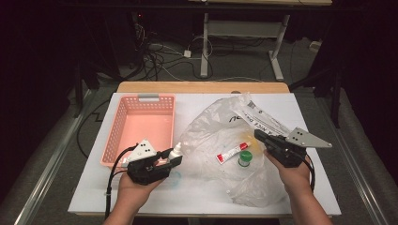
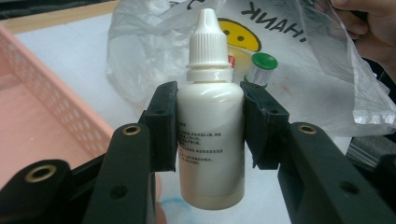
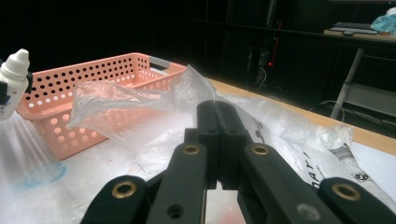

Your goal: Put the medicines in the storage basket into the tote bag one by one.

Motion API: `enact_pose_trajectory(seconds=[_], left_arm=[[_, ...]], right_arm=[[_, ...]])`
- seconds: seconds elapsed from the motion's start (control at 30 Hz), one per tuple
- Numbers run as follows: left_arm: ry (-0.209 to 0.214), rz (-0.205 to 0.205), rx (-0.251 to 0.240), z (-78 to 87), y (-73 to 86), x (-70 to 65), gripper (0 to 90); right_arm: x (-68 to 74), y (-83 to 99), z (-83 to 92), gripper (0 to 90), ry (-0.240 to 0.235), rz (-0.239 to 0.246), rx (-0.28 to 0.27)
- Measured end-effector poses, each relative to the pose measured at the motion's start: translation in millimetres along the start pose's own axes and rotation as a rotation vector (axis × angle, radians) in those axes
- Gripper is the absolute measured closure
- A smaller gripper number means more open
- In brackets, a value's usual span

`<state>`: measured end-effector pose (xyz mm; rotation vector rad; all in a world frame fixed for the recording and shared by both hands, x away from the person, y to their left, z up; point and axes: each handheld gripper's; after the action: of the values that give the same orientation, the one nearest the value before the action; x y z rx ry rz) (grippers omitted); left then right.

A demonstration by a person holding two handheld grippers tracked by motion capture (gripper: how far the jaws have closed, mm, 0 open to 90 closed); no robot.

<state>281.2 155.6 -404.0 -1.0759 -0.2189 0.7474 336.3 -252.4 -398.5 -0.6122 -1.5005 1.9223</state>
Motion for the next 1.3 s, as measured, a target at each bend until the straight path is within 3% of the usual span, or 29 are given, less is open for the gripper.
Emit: enact_pose_trajectory(seconds=[0.7, 1.3], left_arm=[[0.045, -0.012, 0.055, -47.2, 12.7, -18.2, 58.0], [0.053, -0.041, 0.087, -88.4, 2.3, -24.2, 58.0]], right_arm=[[3.1, -1.6, -1.0, 90.0, -0.009, 0.012, 0.001], [4.1, -0.6, -2.6, 90.0, -0.012, 0.007, 0.010]])
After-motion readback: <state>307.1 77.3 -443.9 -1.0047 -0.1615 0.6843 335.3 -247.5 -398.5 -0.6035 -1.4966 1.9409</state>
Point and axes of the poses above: each handheld gripper's, and its own axes: z roughly backward along the jaws, y roughly out of its underside, x roughly to its left, and after that the axes turned 1 degree about -z, right-handed
